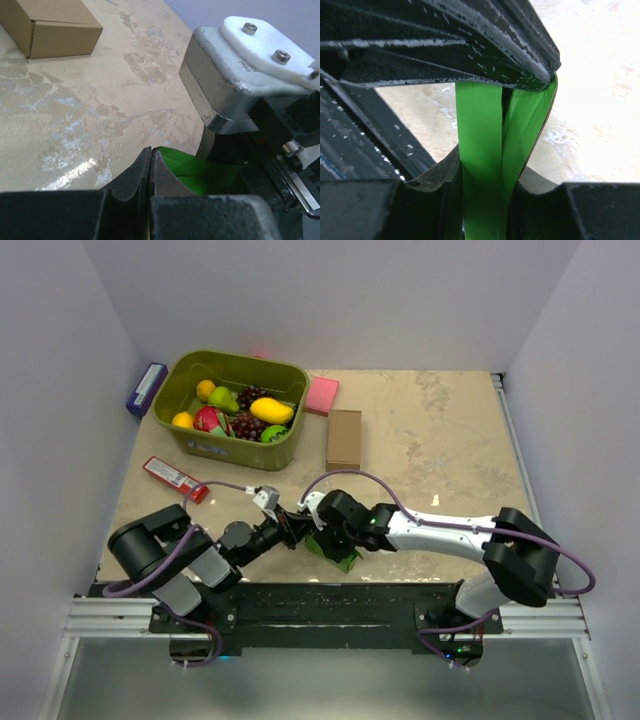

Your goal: Fold the paper box

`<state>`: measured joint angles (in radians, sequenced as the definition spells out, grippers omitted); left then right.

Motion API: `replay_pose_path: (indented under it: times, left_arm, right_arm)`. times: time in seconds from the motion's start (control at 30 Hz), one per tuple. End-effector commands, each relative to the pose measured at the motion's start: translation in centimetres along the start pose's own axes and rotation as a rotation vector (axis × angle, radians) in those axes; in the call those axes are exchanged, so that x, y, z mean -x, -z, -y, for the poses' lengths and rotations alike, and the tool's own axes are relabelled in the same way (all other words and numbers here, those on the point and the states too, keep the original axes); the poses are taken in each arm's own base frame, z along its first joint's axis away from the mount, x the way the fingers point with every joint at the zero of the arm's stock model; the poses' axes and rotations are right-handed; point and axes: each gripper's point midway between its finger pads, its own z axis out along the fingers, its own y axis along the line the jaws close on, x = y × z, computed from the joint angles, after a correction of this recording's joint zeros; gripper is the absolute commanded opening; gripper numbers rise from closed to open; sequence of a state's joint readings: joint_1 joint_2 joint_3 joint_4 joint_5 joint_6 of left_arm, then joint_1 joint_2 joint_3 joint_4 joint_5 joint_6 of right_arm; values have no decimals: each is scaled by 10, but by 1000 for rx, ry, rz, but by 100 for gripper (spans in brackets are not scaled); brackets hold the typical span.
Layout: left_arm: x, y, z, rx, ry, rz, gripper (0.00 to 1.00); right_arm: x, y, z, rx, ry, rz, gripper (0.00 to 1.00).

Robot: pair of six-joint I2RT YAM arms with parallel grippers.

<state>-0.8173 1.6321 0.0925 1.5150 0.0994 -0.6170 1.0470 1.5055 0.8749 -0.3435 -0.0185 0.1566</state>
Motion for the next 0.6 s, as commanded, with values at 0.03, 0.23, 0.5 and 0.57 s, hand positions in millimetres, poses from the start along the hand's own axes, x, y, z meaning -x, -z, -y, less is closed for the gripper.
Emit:
replay_pose_path:
  times: [0.03,0.23,0.5,0.57]
  left_arm:
    - [-24,73,10,-65,-43,-71,0]
    - [-33,74,-2,-12,-93,-122,0]
    - [-35,63,6,-54,-112,-180,0]
    - [-32,60,9,-59,-99,-179,0]
  right_arm:
    - [7,-14,-1,8,-10,45,0]
    - [-2,-19,4,-10,-31,5,0]
    - [-21,-34,8,-34,-35,-114,0]
    - [-24,-37,8,-39,-34,-141,0]
